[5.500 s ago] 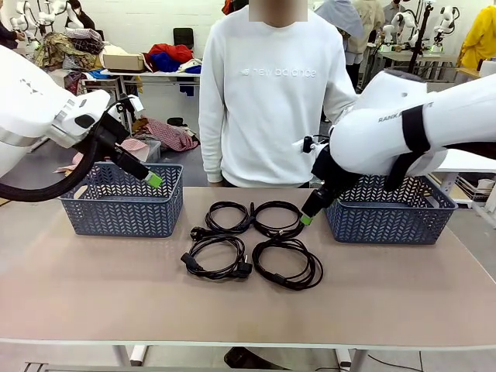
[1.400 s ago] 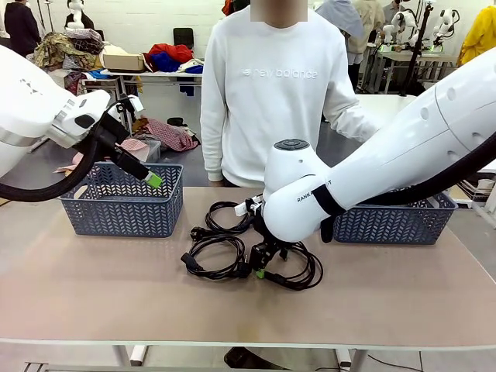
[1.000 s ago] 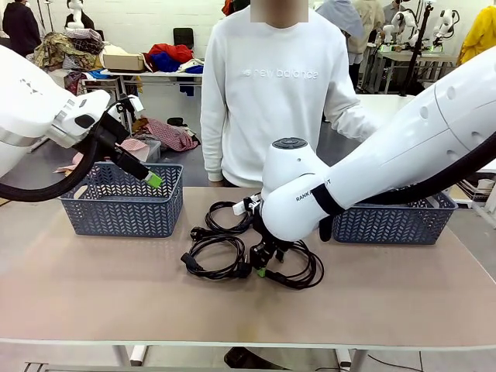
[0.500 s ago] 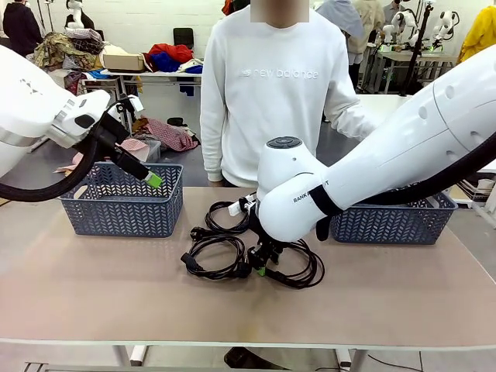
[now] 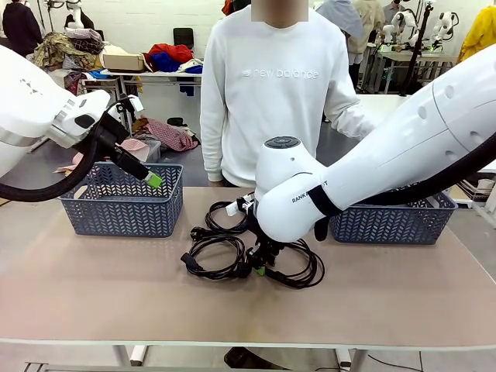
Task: Organize the cables according to human instructions.
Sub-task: Pick up a bundle of cables and place it in the basket indicated by the human.
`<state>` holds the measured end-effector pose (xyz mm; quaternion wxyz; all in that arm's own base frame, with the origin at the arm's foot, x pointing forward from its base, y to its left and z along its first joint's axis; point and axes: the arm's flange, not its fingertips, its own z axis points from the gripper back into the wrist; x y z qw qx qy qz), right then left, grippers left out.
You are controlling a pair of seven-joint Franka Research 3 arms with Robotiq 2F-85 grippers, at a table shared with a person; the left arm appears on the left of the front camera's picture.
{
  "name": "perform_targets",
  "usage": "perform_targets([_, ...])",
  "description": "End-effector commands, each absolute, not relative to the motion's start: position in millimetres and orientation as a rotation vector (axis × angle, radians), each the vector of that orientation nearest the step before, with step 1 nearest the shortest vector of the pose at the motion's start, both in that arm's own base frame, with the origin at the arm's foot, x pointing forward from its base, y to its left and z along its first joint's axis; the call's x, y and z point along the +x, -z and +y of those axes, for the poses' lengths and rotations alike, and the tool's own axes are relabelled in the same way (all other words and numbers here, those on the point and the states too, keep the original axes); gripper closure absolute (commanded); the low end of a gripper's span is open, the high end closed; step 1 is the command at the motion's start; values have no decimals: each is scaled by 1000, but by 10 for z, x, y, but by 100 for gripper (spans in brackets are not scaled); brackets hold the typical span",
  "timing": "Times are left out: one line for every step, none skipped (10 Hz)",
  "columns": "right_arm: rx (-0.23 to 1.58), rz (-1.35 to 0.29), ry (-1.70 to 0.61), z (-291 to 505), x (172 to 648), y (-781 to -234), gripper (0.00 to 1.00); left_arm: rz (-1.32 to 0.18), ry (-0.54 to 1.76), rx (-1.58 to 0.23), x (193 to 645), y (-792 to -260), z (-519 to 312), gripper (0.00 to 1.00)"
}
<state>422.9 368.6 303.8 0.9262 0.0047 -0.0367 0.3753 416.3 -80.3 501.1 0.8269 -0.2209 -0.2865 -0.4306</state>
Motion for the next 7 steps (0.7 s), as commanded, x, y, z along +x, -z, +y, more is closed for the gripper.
perform_targets([6, -75, -771, 3767, 4236, -3010, 62, -628, 931, -492, 4155, -4996, -788, 0])
perform_targets([20, -75, -773, 3760, 4240, -3005, 72, -628, 931, -492, 4155, -4996, -788, 0])
perform_targets([25, -75, -772, 3767, 4238, -3009, 81, -628, 931, -492, 4155, -4996, -788, 0])
perform_targets([28, -71, -770, 3774, 4235, -3009, 92, -628, 931, -492, 4155, -4996, -788, 0])
perform_targets([31, -67, -767, 3785, 4225, -3016, 100, -628, 931, -492, 4155, -4996, -788, 0])
perform_targets([22, -70, -765, 3797, 4210, -3025, 100, -628, 931, -492, 4155, -4996, -788, 0])
perform_targets([18, -62, -756, 3802, 4197, -3032, 100, -628, 931, -492, 4155, -4996, -788, 0])
